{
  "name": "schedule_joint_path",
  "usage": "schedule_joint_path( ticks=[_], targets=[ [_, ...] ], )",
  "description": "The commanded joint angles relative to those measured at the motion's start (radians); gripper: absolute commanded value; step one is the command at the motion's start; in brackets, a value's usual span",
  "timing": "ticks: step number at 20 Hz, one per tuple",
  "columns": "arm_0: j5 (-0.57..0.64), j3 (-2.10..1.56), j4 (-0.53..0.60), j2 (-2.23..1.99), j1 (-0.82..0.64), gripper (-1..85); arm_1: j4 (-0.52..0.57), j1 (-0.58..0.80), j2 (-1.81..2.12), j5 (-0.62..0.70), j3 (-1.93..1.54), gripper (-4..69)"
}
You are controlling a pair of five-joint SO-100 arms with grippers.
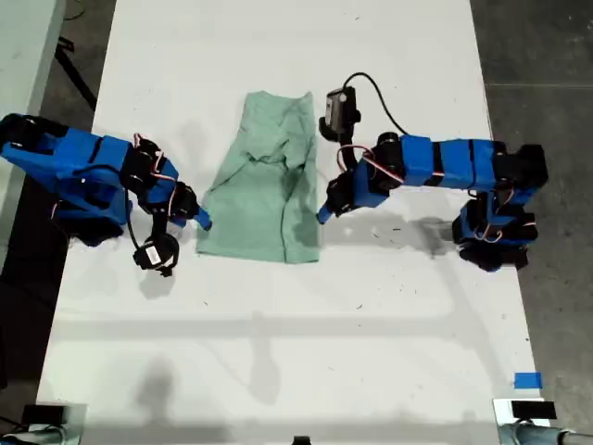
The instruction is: Fold t-shirt
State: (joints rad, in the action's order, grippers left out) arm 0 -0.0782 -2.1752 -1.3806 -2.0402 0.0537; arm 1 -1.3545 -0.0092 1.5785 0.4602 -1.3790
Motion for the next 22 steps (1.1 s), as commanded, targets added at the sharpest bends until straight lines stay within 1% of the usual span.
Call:
schedule_joint_path(
  ticks=[1,3,7,10,11,12,13,14,17,19,22],
  targets=[
    [-0.011,-0.020,0.034,-0.054,-0.017,22.4,0.021,0.014,0.097,-0.005,-0.009,13.9],
    [-0.008,-0.078,0.095,-0.075,-0.034,22.3,0.028,0.014,0.104,-0.006,-0.020,13.5],
    [-0.008,-0.230,0.295,-0.064,-0.072,21.8,0.037,0.011,0.104,-0.005,-0.025,13.1],
    [-0.008,-0.279,0.394,0.028,-0.114,20.7,0.041,0.003,0.106,-0.008,-0.025,12.8],
    [-0.002,-0.279,0.419,0.081,-0.130,19.0,0.041,-0.002,0.106,-0.011,-0.025,12.8],
    [0.002,-0.273,0.436,0.129,-0.143,14.8,0.041,-0.006,0.106,-0.014,-0.026,12.6],
    [-0.002,-0.258,0.436,0.158,-0.153,4.9,0.041,-0.009,0.107,-0.017,-0.029,12.6],
    [-0.002,-0.256,0.439,0.153,-0.153,0.0,0.043,-0.012,0.109,-0.021,-0.034,12.6],
    [-0.031,-0.256,0.425,0.143,-0.146,0.0,0.069,-0.015,0.114,-0.025,-0.055,12.5],
    [-0.043,-0.244,0.374,0.107,-0.137,0.0,0.086,-0.015,0.114,-0.023,-0.067,12.5],
    [-0.067,-0.140,0.152,0.008,-0.127,0.0,0.095,-0.012,0.114,-0.018,-0.077,12.3]
  ],
)
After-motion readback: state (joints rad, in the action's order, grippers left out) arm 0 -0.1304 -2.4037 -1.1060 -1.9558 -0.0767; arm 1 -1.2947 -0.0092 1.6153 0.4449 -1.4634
